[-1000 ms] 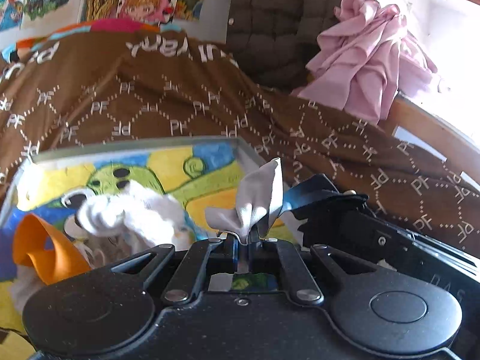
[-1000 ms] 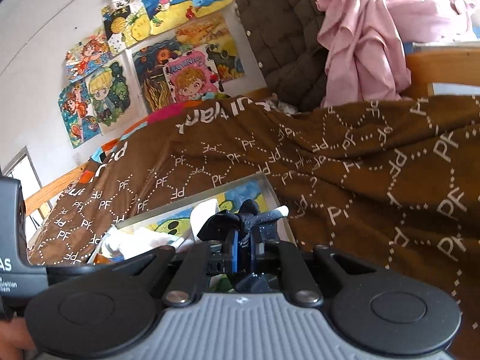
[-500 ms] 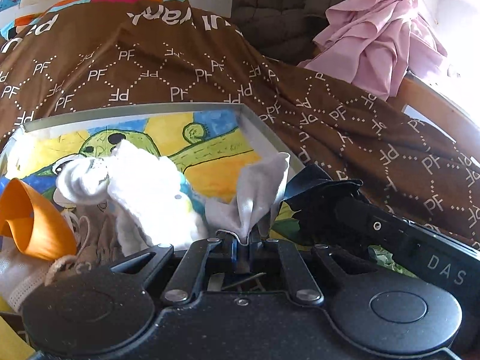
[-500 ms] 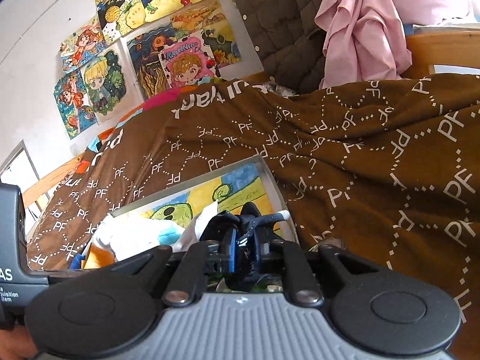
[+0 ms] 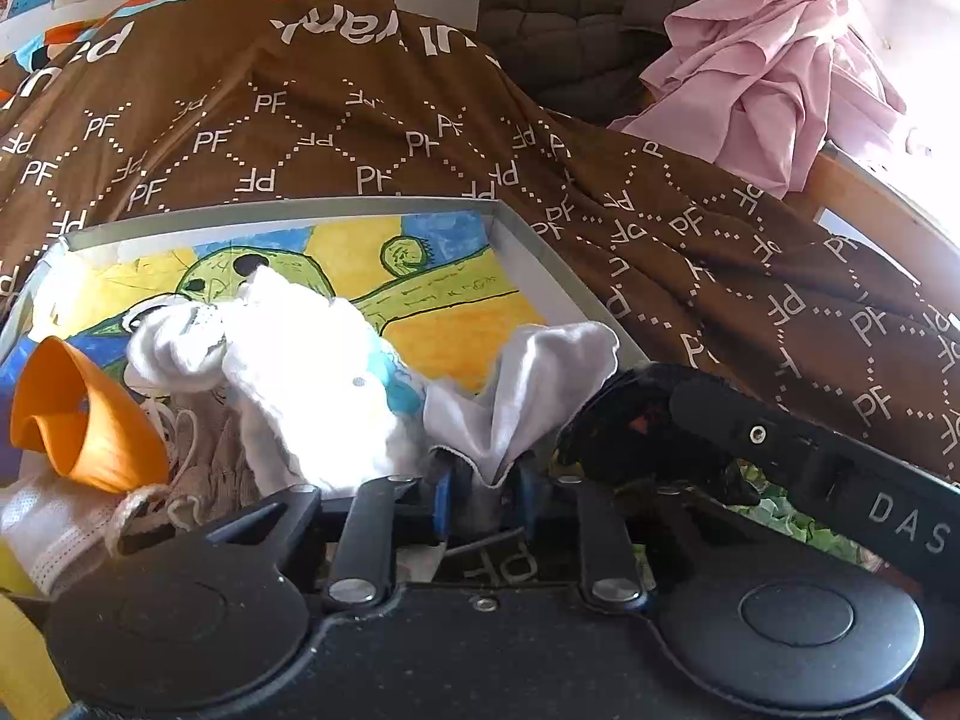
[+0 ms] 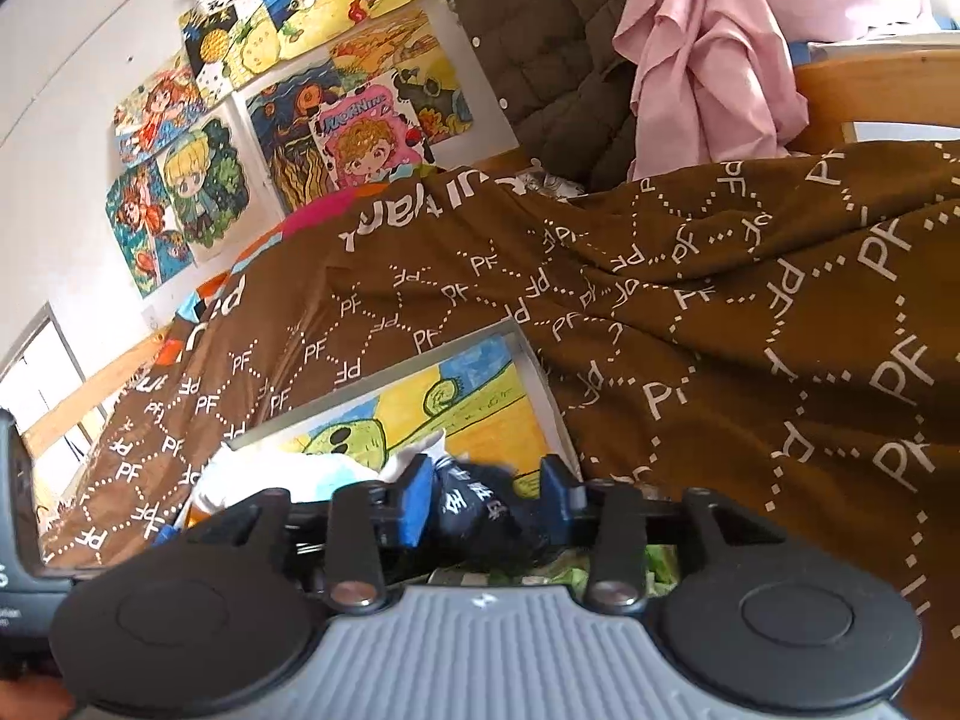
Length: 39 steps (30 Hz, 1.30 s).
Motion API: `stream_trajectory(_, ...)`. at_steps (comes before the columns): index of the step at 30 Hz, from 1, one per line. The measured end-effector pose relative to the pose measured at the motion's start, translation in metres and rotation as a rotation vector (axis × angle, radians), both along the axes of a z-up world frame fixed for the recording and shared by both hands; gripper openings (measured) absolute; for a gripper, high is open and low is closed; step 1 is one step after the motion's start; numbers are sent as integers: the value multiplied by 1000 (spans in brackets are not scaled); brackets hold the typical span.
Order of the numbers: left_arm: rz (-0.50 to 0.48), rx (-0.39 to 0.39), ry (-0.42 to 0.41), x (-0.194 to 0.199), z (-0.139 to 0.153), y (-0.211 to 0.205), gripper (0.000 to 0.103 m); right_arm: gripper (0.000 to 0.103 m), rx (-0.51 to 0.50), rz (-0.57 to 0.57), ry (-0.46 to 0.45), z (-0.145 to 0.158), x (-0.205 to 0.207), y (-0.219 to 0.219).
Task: Organize soft objects
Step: 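Lower both cloths into the tray and open both tools, then move both tools back toward the white sponge and white towel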
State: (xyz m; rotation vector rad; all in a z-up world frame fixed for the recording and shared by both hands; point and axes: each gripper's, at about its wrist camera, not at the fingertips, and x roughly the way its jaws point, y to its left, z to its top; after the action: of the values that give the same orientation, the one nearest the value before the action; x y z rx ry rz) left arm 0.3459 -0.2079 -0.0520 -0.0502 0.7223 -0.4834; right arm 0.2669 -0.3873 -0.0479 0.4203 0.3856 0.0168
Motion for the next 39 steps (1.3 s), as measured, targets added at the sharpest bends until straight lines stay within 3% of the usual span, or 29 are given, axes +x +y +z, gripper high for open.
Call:
stream_trajectory(6, 30, -16, -41, -15, 13, 13, 45, 59, 23, -17, -37, 14, -12, -9)
stream_trajectory(9, 52, -26, -45, -24, 20, 21, 46, 63, 42, -16, -60, 23, -22, -12)
stream_trajectory(13, 76, -46, -69, -39, 35, 33, 61, 70, 42, -12, -76, 34, -39, -11)
stream_trajectory(24, 103, -106, -173, -94, 90, 67, 87, 92, -52, 21, -162, 78, -103, 17)
stream_trajectory(30, 108, -126, -237, -134, 115, 89, 96, 98, -95, 38, -198, 93, -147, 38)
stream_trajectory(39, 116, -138, -288, -196, 128, 122, 102, 103, -114, 48, -215, 95, -204, 60)
